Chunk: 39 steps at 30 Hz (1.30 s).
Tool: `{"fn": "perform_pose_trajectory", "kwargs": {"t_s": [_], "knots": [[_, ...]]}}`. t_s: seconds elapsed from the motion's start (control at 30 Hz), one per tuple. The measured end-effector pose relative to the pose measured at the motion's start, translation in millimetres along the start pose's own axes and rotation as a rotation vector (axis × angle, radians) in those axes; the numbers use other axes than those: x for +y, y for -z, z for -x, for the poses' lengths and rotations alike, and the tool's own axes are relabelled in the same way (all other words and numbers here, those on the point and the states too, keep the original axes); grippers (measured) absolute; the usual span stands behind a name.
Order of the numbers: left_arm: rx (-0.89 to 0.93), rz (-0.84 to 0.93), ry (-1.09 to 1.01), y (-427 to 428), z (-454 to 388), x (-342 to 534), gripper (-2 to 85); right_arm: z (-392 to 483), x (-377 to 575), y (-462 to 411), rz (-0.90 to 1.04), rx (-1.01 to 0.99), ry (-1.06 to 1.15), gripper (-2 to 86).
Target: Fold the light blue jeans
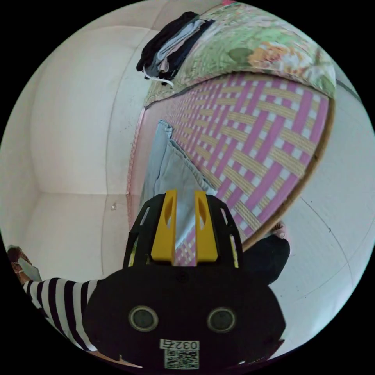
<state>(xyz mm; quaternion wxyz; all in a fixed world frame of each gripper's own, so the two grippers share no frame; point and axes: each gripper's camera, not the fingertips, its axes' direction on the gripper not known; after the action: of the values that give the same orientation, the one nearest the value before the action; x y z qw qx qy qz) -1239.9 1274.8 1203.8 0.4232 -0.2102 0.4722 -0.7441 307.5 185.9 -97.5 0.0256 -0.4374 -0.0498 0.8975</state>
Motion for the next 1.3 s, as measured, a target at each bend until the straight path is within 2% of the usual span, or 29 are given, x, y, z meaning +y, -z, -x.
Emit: {"fn": "perform_pose_trajectory", "kwargs": {"t_s": [0.17, 0.33, 0.5, 0.57, 0.67, 0.8, 1.0, 1.1, 1.3], "knots": [[0.131, -0.053, 0.061, -27.4, 14.7, -56.8, 7.9, -16.8, 17.3, 6.0, 0.051, 0.07, -0.065, 8.7], [0.26, -0.166, 0.145, -48.3, 25.5, -100.3, 6.3, -16.2, 23.7, 2.9, 0.067, 0.049, -0.087, 9.4], [0.267, -0.17, 0.163, -68.2, 27.6, -128.0, 3.2, -16.7, 22.6, -8.6, 0.065, -0.018, -0.089, 9.1], [0.331, -0.181, 0.184, -78.3, 34.5, -135.3, 2.7, -15.2, 17.7, -22.4, 0.076, -0.059, -0.108, 7.7], [0.369, -0.213, 0.22, -88.6, 40.3, -139.2, 1.7, -4.0, 9.7, -37.6, 0.082, -0.001, -0.105, 4.2], [0.312, -0.224, 0.251, -95.4, 34.2, -145.2, 0.0, 24.9, -5.7, -42.2, 0.062, 0.045, -0.036, 0.4], [0.175, -0.111, 0.142, -85.0, 8.4, -149.6, -1.5, 72.6, -30.8, -9.1, 0.029, 0.017, 0.127, -0.8], [0.093, -0.09, 0.071, -66.8, 8.0, -129.9, -1.6, 65.0, -31.4, 9.6, 0.034, 0.051, 0.13, -0.8], [0.05, -0.065, 0.118, -58.9, 61.3, -107.9, -1.5, 16.6, -24.8, -0.3, 0.138, 0.191, 0.038, -0.8]]}}
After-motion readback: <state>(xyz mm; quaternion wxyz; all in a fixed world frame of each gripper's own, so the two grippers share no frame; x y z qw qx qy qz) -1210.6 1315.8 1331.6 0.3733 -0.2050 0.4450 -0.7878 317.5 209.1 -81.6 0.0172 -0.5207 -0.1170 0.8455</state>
